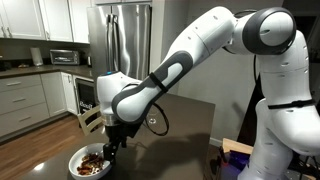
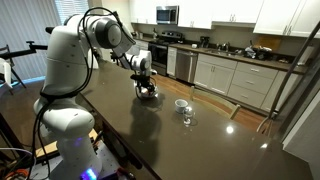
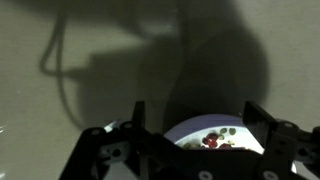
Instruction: Use the spoon to move some of the object from the bowl to the white cup
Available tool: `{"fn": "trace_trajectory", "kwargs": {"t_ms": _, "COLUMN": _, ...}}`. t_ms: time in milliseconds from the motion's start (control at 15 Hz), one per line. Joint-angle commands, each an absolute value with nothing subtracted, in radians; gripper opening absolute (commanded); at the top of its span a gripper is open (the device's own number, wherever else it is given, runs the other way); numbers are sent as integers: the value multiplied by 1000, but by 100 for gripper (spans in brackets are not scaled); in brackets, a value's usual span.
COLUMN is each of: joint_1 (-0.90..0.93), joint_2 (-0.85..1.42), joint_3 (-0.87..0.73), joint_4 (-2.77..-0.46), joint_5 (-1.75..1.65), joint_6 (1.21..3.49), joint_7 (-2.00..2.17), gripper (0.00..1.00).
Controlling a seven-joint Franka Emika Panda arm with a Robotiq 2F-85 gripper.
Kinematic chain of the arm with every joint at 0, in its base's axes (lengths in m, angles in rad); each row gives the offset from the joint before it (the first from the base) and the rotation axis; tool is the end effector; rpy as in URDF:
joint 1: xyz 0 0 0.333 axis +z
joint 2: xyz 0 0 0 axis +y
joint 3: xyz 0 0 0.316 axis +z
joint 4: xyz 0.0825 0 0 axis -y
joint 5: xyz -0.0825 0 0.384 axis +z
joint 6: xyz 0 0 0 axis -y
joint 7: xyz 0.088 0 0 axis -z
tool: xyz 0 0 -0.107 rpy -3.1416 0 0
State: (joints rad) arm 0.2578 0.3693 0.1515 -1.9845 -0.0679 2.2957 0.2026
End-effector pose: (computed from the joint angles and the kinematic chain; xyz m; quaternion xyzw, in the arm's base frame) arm 0.5552 0.2360 0.2760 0.9922 0.1219 -0.0260 0.0055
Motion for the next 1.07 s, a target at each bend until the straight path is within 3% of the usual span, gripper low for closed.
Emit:
{"fn": "trace_trajectory", "kwargs": {"t_ms": 0, "joint_1": 277, "joint_2": 335, "joint_3": 128, "joint_4": -2025, "joint_5": -91, "joint_6": 2326, "joint_7": 294, "gripper": 100}}
{"fn": "trace_trajectory", "kwargs": {"t_ms": 333, "joint_1": 283, "joint_2": 315, "joint_3": 122, "joint_4": -2005, "joint_5": -89, "joint_6": 2230, "joint_7": 344, "gripper": 100}}
{"fn": "trace_trajectory", "kwargs": {"t_ms": 1000, "joint_1": 271, "joint_2": 298, "joint_3": 131, "joint_4": -2028, "joint_5": -61, "joint_6": 2268, "joint_7": 392, "gripper": 100}}
